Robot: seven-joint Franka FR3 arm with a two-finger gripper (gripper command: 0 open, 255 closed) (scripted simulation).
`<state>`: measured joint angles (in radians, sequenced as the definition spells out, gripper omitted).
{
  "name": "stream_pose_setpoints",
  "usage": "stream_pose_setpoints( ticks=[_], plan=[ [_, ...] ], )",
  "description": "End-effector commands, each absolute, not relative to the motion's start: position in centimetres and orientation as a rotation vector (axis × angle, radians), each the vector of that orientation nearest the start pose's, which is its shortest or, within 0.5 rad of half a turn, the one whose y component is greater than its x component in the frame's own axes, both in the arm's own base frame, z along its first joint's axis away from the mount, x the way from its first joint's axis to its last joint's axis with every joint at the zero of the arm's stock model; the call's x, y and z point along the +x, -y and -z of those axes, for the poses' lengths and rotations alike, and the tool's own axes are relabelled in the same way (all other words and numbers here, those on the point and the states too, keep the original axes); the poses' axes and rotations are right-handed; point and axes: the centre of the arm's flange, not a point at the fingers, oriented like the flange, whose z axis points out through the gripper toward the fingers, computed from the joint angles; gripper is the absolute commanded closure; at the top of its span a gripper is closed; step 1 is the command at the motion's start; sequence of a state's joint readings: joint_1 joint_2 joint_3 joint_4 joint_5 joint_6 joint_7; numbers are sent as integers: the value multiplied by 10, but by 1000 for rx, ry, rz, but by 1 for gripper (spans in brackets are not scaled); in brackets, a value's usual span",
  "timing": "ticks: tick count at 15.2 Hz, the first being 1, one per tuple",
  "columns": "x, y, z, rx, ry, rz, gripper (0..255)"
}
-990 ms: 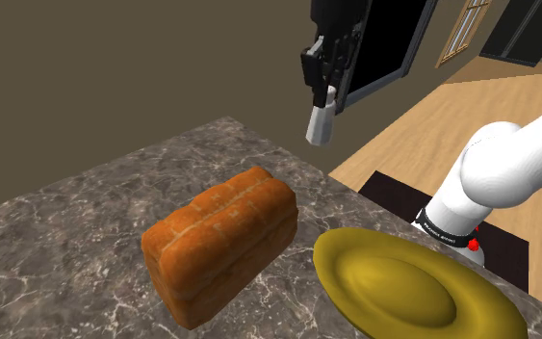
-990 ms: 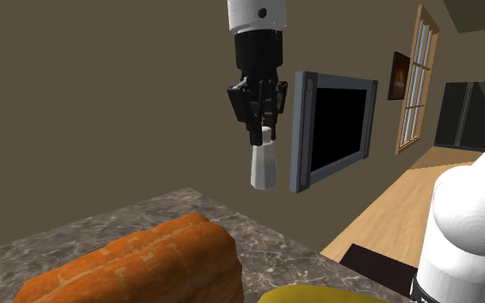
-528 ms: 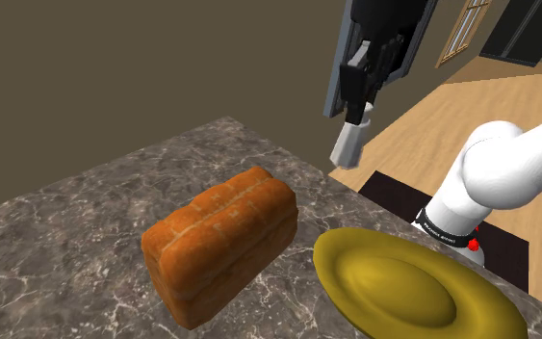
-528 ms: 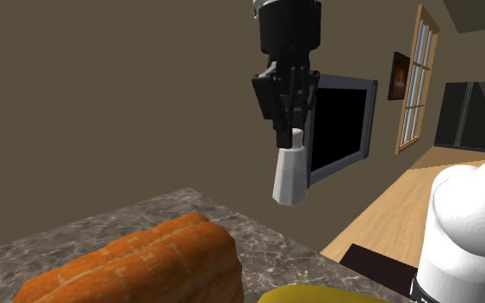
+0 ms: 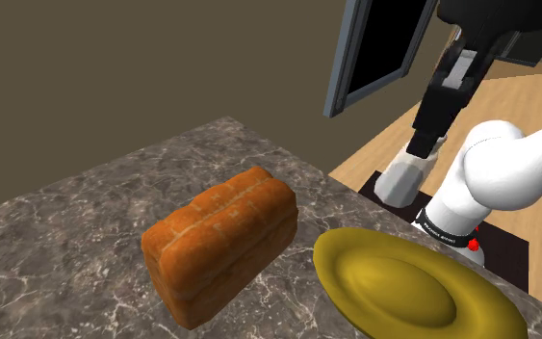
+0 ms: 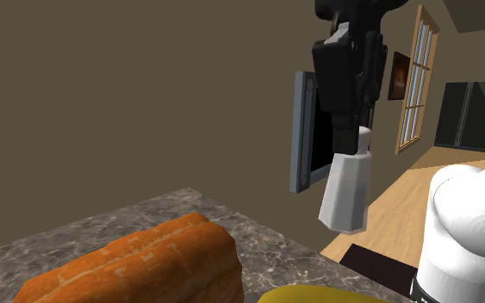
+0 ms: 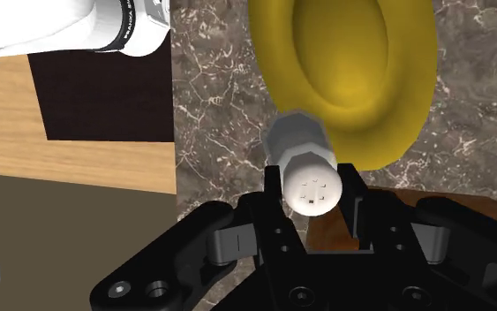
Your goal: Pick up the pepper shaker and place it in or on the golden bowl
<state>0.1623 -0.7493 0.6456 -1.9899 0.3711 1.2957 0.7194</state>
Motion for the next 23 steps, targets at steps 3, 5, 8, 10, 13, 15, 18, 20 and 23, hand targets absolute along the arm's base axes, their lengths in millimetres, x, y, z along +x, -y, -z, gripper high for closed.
stream_pose_setpoints(
  ticks=[3, 5, 8, 10, 13, 15, 18, 20, 23],
  plan=[
    [82, -368, -655, -3235, 38, -27, 255],
    [60, -379, -658, -3235, 38, -27, 255],
    [60, -379, -642, -3235, 38, -27, 255],
    [60, -379, -632, -3235, 38, -27, 255],
    [60, -379, -616, -3235, 38, -27, 255],
    [60, -379, -605, -3235, 38, -27, 255],
    [60, -379, -590, -3235, 38, -27, 255],
    [60, -379, -579, -3235, 38, -27, 255],
    [60, -379, -563, -3235, 38, -27, 255]
  ],
)
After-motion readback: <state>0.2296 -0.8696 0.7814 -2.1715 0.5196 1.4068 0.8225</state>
